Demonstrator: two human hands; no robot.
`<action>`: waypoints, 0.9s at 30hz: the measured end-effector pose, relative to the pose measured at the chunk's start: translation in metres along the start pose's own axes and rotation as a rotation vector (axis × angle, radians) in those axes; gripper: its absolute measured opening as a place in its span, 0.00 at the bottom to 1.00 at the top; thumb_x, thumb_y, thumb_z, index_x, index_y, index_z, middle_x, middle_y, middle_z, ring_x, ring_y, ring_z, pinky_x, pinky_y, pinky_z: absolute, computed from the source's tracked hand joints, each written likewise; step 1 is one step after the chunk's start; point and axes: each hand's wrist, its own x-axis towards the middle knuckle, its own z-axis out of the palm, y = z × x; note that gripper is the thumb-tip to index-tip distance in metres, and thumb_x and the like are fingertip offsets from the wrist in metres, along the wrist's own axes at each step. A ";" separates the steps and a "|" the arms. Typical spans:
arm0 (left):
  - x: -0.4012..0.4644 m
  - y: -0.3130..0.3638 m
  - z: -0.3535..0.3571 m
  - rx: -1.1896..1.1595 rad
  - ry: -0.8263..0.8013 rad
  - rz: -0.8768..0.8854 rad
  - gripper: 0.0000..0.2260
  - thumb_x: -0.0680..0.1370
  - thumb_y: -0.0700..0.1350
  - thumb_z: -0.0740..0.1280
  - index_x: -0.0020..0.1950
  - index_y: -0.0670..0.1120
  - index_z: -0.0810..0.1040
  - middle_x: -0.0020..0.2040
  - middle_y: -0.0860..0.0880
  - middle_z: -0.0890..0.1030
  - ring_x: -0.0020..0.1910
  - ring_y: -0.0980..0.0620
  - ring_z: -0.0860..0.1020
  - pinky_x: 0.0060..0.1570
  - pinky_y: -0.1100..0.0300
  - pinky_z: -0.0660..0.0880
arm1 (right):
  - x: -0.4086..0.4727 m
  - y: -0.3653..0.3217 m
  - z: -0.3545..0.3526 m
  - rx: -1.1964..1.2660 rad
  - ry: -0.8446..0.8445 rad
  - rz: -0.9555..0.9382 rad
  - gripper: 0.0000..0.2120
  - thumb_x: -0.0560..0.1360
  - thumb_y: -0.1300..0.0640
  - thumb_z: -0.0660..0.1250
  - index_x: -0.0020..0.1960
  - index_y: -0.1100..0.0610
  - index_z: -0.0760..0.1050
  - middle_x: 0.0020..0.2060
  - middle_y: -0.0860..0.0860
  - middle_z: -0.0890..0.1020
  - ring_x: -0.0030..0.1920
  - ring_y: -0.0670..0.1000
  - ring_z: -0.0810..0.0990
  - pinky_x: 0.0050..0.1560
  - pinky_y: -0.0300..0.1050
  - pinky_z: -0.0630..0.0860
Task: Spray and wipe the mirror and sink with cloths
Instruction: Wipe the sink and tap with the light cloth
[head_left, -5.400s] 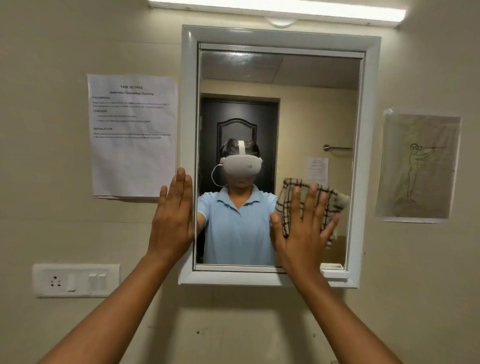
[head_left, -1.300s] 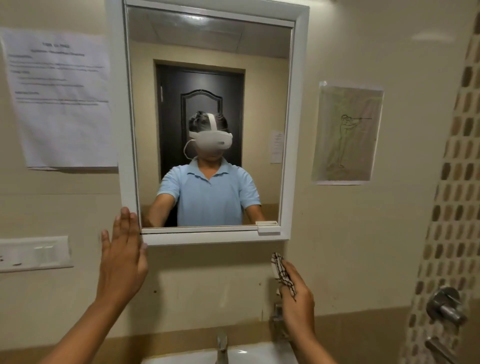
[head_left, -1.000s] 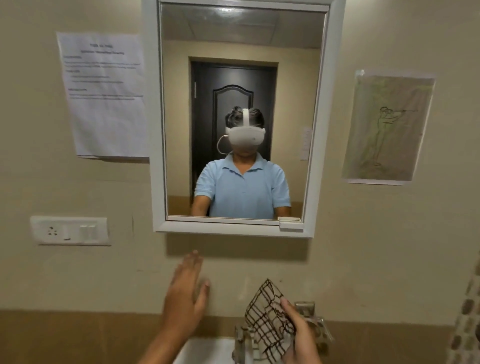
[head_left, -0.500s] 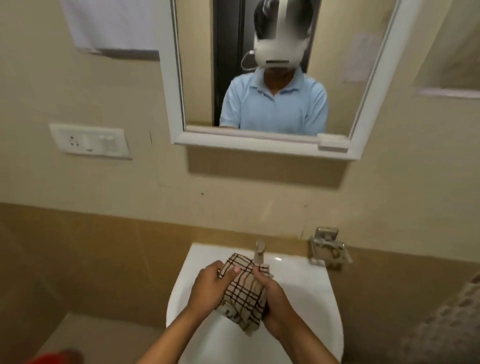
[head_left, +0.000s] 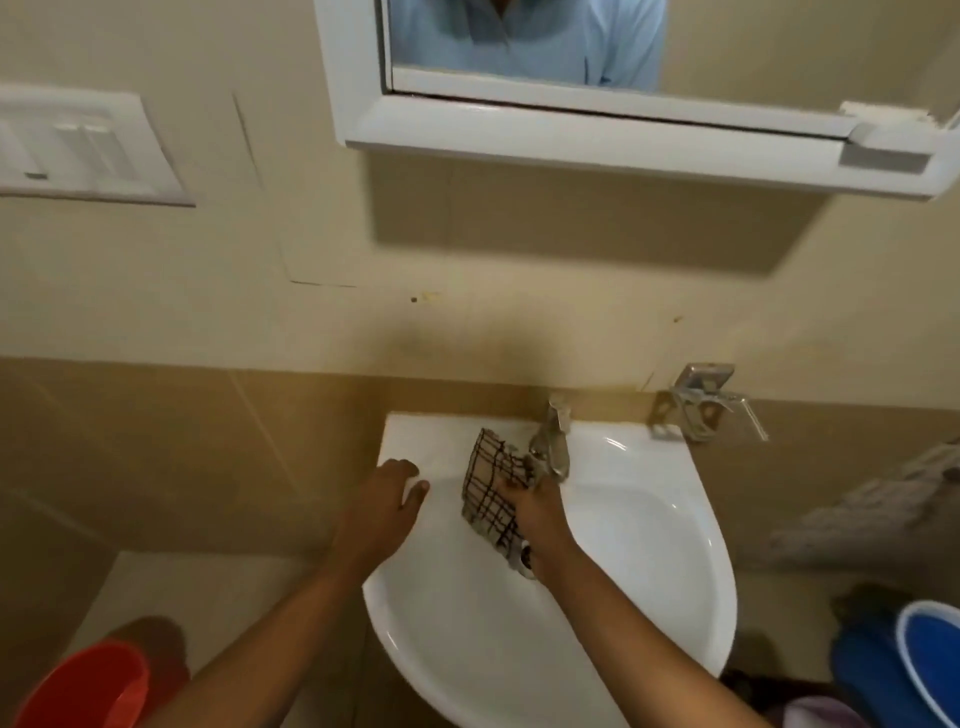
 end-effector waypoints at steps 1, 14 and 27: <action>0.007 -0.006 0.001 0.050 -0.003 0.033 0.16 0.82 0.47 0.63 0.66 0.40 0.75 0.61 0.43 0.79 0.59 0.45 0.77 0.57 0.58 0.70 | 0.004 -0.003 0.000 -0.060 0.045 -0.054 0.18 0.77 0.63 0.64 0.66 0.54 0.76 0.54 0.57 0.85 0.51 0.56 0.85 0.44 0.51 0.84; 0.041 -0.059 0.030 0.377 -0.080 0.109 0.28 0.81 0.52 0.47 0.79 0.39 0.57 0.79 0.41 0.57 0.79 0.42 0.56 0.77 0.45 0.50 | 0.070 0.055 0.035 -1.385 -0.055 -0.674 0.38 0.73 0.57 0.69 0.79 0.52 0.57 0.78 0.57 0.61 0.79 0.64 0.54 0.73 0.73 0.53; 0.035 -0.052 0.033 0.369 0.044 0.035 0.25 0.81 0.47 0.48 0.73 0.37 0.68 0.73 0.37 0.69 0.74 0.39 0.66 0.73 0.39 0.59 | 0.089 0.062 0.026 -1.376 0.225 -0.605 0.34 0.77 0.38 0.53 0.80 0.49 0.55 0.78 0.56 0.61 0.78 0.61 0.57 0.75 0.64 0.48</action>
